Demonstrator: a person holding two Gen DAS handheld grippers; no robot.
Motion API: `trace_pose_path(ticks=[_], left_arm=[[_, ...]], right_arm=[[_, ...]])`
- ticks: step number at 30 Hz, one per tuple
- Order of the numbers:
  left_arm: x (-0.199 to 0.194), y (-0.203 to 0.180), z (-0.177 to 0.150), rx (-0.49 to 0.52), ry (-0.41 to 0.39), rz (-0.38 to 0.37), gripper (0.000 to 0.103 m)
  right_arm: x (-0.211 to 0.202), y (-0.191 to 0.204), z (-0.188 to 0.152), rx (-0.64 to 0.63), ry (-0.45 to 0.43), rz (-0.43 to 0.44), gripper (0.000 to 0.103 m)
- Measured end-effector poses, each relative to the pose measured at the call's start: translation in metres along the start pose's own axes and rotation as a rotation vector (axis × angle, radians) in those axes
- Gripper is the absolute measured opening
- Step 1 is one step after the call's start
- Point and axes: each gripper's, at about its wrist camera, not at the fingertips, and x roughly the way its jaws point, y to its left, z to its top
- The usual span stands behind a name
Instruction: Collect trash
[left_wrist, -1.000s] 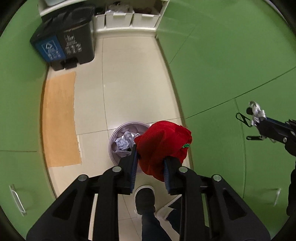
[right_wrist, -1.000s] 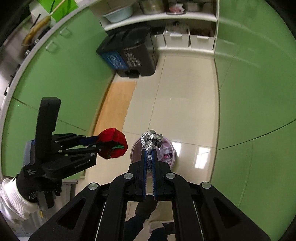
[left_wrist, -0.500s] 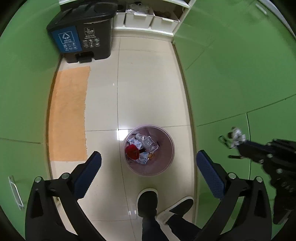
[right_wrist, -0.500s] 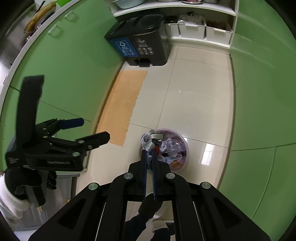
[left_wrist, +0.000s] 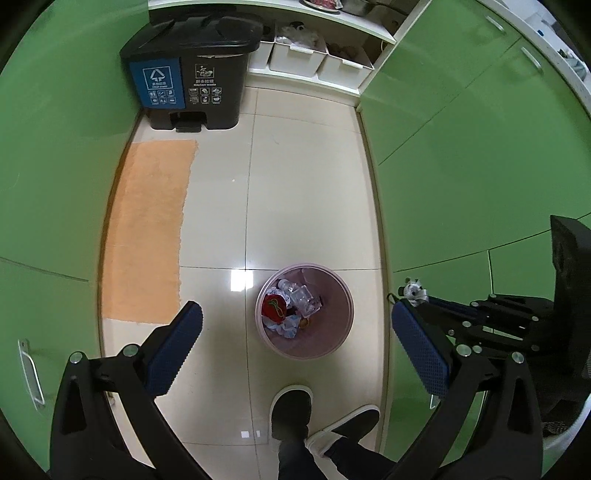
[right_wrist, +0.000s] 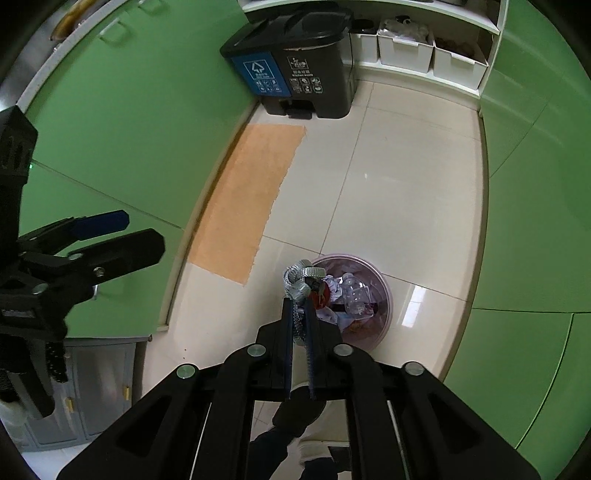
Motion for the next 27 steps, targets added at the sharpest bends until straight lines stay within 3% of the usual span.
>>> trace_pose_path(ticks=[1,3,4,5,11,18,27], left_arm=[[0.0,0.001,-0.002,-0.002,0.0,0.0,0.1],[0.001,0.002,-0.005,-0.007,0.0,0.001,0.1],[0.0,0.003,-0.006,-0.007,0.001,0.002,0.1],[0.0,0.004,-0.007,-0.007,0.001,0.004,0.1],[-0.005,0.005,-0.008,-0.01,-0.004,0.011,0.1],[-0.026,-0.011,-0.006,0.016,-0.02,0.004,0.1],[-0.107,-0.06,0.008,0.065,-0.054,-0.011,0.1]], right_arm=[[0.001,0.0,0.0,0.002,-0.003,-0.004,0.011],[0.003,-0.002,-0.001,0.011,-0.006,-0.013,0.032],[0.003,-0.003,-0.002,0.022,-0.012,-0.02,0.075],[0.001,-0.005,-0.003,0.035,-0.031,-0.021,0.098],[0.003,-0.014,-0.006,0.08,-0.005,-0.057,0.098],[-0.024,-0.015,-0.012,0.094,-0.031,-0.081,0.098],[-0.134,-0.004,-0.012,0.138,-0.112,-0.113,0.098]])
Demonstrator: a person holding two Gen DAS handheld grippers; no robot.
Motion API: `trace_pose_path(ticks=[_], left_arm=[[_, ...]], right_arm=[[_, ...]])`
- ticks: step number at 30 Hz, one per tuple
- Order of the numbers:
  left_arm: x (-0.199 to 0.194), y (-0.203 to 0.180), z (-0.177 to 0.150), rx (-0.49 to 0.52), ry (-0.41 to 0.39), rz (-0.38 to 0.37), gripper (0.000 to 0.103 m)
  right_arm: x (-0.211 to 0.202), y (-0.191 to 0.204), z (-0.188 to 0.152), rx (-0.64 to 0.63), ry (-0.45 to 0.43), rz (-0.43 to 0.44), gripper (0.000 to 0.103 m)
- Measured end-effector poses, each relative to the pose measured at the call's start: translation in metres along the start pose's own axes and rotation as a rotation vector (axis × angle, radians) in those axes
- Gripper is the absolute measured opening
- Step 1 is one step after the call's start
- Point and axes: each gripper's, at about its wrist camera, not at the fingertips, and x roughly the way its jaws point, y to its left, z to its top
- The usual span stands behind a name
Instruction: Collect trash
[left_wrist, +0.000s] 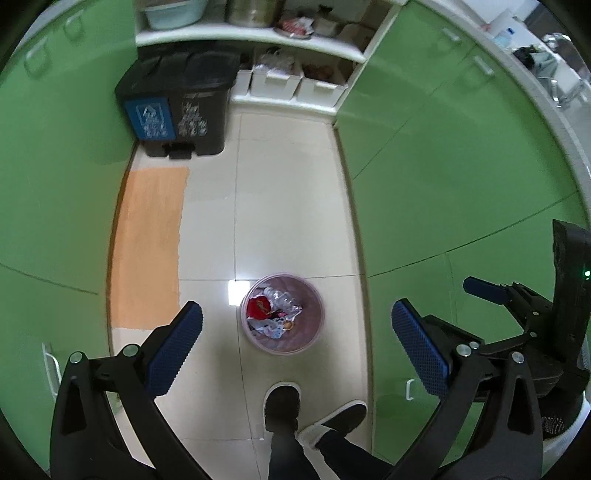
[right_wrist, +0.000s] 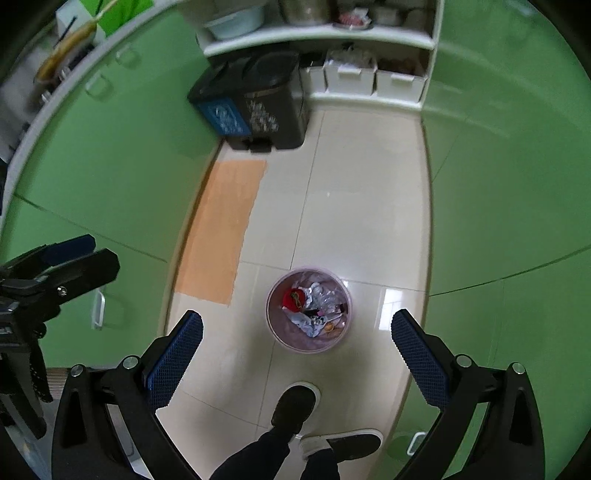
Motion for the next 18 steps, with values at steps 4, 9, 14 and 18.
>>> trace_pose_path(ticks=[4,9,14,18], left_arm=[[-0.049,-0.033,0.014,0.051,-0.007,-0.01,0.1],[-0.108,-0.08,0.026,0.144,-0.021,-0.035,0.1],[-0.159,-0.136,0.038,0.267,-0.066,-0.083,0.1],[-0.189,-0.183,0.045,0.368,-0.1,-0.127,0.1]], right_arm=[[-0.071,-0.002,0.004,0.04,-0.059,-0.015,0.098],[-0.159,-0.01,0.0,0.089,-0.151,-0.055,0.098],[-0.244,-0.036,-0.016,0.177,-0.261,-0.114,0.098],[-0.306,-0.059,-0.041,0.25,-0.345,-0.176,0.098]])
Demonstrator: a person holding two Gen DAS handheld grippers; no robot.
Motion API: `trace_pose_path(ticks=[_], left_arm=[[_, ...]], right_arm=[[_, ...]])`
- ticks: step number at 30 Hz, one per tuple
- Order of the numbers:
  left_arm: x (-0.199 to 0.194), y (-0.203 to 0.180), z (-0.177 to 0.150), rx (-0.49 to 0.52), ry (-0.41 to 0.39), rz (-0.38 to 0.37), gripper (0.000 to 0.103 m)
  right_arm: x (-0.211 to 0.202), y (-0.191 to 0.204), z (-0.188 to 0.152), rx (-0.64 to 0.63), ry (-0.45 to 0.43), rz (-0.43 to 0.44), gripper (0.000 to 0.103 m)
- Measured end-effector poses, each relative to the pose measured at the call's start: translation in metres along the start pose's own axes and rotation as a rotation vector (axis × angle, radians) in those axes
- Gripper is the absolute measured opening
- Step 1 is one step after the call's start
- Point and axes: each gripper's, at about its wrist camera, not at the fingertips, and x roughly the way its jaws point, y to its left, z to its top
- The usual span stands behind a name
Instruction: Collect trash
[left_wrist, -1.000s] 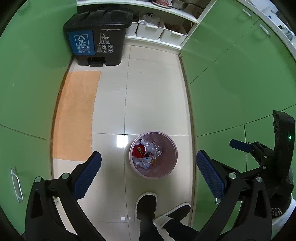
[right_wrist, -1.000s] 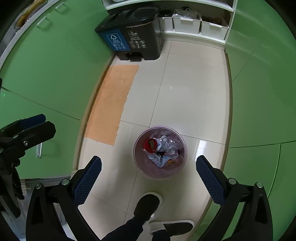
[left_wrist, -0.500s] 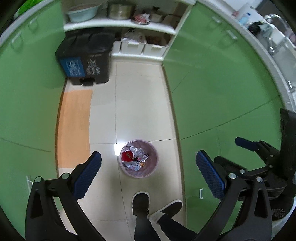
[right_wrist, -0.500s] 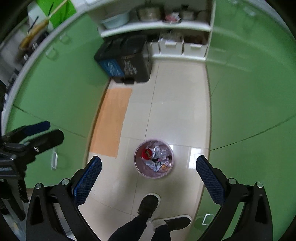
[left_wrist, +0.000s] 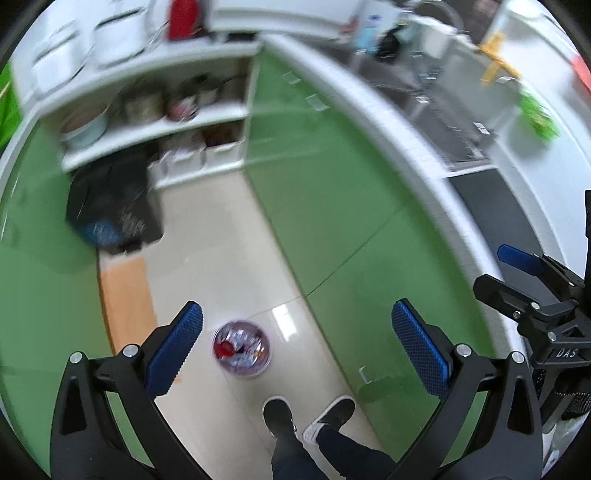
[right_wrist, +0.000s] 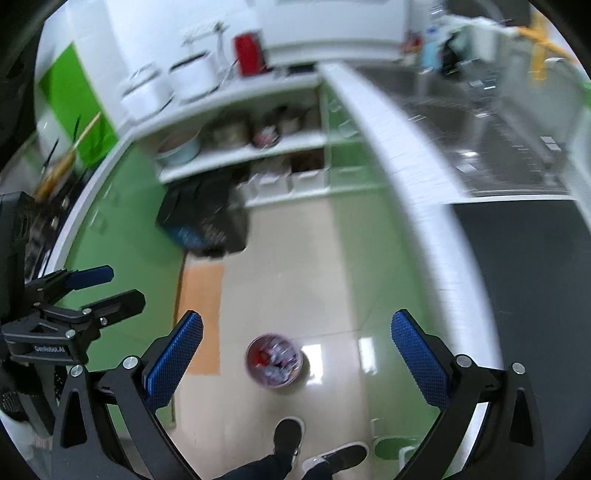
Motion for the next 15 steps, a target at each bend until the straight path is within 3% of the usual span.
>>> trace_pose_path(ticks=[6,15], left_arm=[[-0.03,-0.081,0.033,0.16,-0.065,-0.088,0.1],[-0.051,-0.192,0.05,0.332,-0.119,-0.203,0.1]], right_arm=[[-0.08,-0.057,-0.013,0.116,-0.108,-0.113,0.098],[-0.18,-0.14,-0.058,0.249,-0.219,-0.272,0.098]])
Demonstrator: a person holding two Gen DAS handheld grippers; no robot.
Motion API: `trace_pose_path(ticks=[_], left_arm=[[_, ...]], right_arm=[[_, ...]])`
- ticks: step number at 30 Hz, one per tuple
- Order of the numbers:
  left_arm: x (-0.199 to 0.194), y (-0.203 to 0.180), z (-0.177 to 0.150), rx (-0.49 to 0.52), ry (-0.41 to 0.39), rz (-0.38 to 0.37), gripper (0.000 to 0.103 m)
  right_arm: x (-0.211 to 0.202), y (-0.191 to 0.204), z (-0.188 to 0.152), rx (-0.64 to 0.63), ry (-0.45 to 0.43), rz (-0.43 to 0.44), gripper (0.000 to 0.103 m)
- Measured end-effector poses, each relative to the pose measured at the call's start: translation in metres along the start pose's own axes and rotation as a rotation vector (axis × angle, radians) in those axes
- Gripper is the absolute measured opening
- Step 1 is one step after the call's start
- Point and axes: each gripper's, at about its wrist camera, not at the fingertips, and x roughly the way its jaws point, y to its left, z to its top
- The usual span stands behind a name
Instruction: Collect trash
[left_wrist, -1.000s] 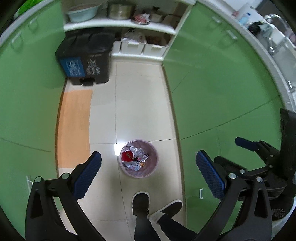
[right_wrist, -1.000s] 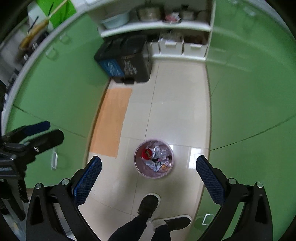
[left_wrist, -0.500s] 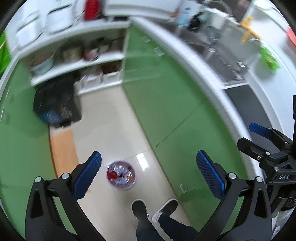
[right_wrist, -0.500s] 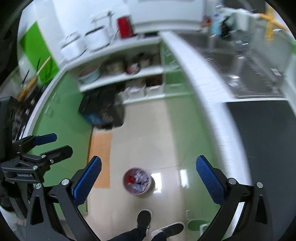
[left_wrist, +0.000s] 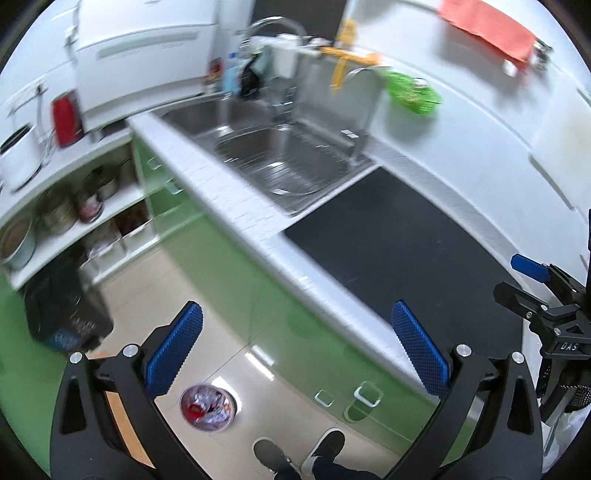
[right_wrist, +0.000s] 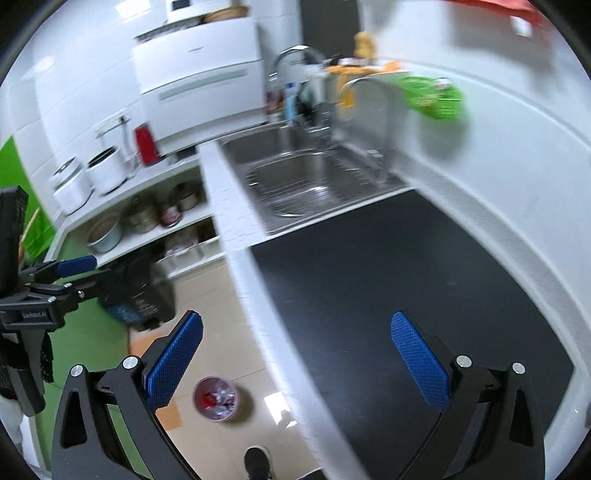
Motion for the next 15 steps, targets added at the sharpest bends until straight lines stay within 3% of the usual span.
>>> trace_pose_path(ticks=[8,15], left_arm=[[0.005,-0.078,0.022,0.106,-0.016,-0.072,0.1],[0.009,-0.13,0.027,0.18,-0.007,-0.105,0.1]], right_arm=[[-0.043,-0.068,-0.013,0.061,-0.017,-0.084,0.098],[-0.068,-0.101,-0.018,0.1,-0.039,-0.108,0.098]])
